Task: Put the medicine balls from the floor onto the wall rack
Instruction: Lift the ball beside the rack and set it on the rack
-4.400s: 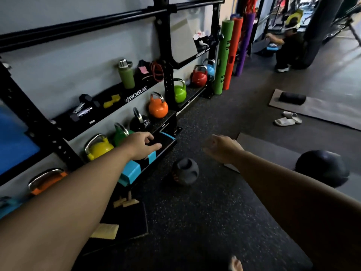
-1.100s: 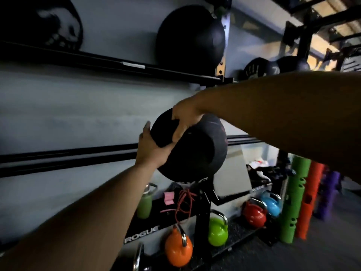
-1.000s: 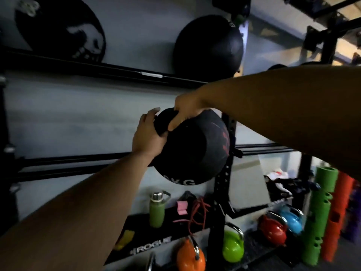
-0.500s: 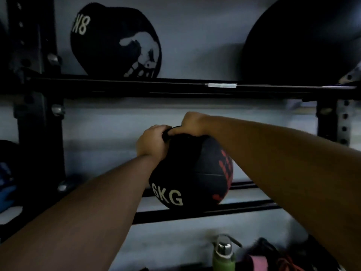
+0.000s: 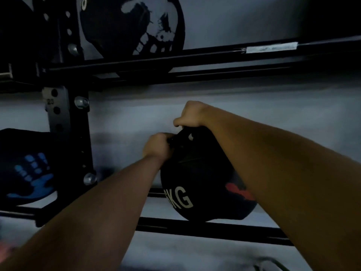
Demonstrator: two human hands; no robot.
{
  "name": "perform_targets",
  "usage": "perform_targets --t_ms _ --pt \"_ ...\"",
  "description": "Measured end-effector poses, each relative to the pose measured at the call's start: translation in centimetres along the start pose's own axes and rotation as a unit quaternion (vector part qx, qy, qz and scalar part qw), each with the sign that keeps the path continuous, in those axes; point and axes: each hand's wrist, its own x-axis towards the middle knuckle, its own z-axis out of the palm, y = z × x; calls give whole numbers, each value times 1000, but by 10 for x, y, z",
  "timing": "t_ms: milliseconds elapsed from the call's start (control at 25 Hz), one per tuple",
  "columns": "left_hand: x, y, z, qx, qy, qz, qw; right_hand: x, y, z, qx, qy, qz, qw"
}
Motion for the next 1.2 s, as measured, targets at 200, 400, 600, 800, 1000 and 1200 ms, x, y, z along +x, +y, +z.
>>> perform_targets --t_ms 200,400,600,800,1000,1200 --pt "-22 33 -5 47 32 -41 998 -48 26 -9 106 48 -18 993" --pt "-42 38 -26 29 -37 -14 999 -74 46 -7 114 69 -63 989" --pt "-54 49 -50 -38 -9 37 999 -114 61 -18 63 60 -31 996" --pt "-64 57 -88 -72 -33 112 991 -162 38 -49 -44 89 51 994" --pt "-88 50 -134 7 -37 179 983 -222 -10 -58 -101 137 128 977" --pt "-129 53 -146 -39 -91 244 965 -302 -48 -55 -141 130 230 954"
